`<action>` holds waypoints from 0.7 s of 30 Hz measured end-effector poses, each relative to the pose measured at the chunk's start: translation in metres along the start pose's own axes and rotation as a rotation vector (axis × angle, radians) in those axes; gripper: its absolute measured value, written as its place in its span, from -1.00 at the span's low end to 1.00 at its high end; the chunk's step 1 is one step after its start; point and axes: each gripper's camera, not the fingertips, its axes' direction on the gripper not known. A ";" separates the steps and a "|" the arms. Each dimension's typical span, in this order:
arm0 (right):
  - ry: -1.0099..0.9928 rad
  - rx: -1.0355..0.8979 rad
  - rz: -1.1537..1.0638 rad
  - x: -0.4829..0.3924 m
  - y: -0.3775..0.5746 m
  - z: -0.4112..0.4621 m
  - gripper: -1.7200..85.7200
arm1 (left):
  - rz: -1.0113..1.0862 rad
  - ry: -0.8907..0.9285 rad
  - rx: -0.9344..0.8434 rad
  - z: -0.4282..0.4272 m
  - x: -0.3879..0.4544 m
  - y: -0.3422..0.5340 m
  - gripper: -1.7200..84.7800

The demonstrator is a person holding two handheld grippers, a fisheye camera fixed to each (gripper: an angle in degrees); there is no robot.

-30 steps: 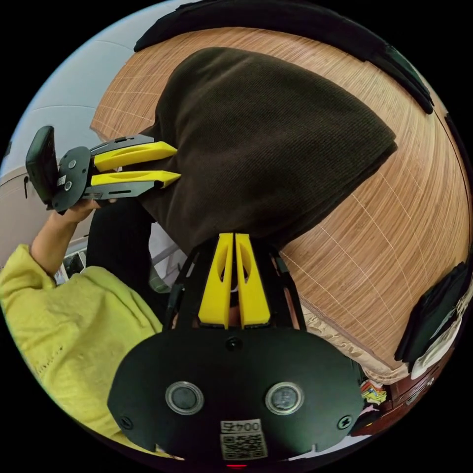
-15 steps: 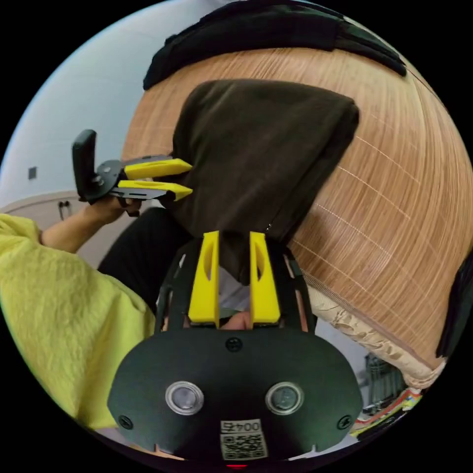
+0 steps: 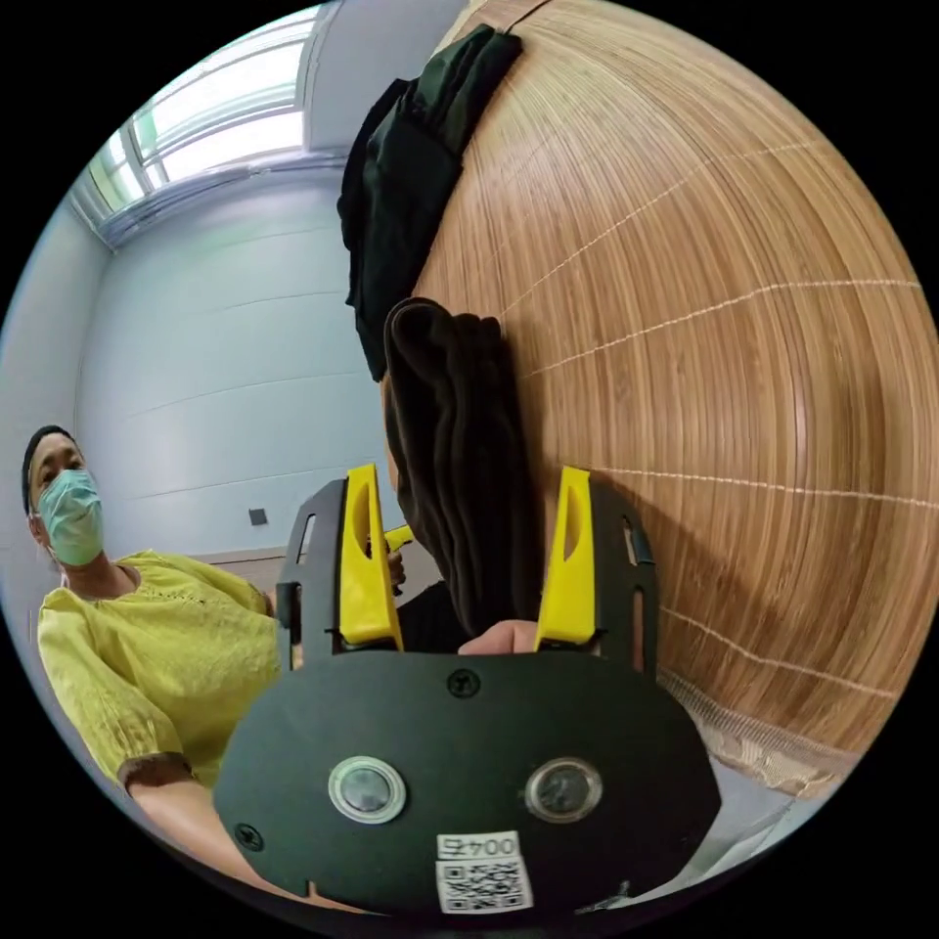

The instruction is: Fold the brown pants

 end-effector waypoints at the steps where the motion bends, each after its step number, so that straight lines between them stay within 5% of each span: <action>1: -0.049 0.008 0.008 0.005 0.002 -0.007 -0.42 | 0.008 0.035 0.008 0.004 -0.001 -0.006 -0.55; 9: -0.140 -0.061 -0.037 -0.002 0.009 -0.014 -0.54 | -0.016 0.077 -0.059 0.013 -0.024 -0.046 -0.64; 16: 0.243 0.012 -0.075 -0.077 0.040 -0.030 -0.68 | 0.104 -0.092 -0.156 -0.004 0.023 -0.086 -0.74; 21: 0.315 0.085 -0.129 -0.155 0.090 -0.057 -0.68 | 0.234 -0.143 -0.146 -0.045 0.101 -0.108 -0.78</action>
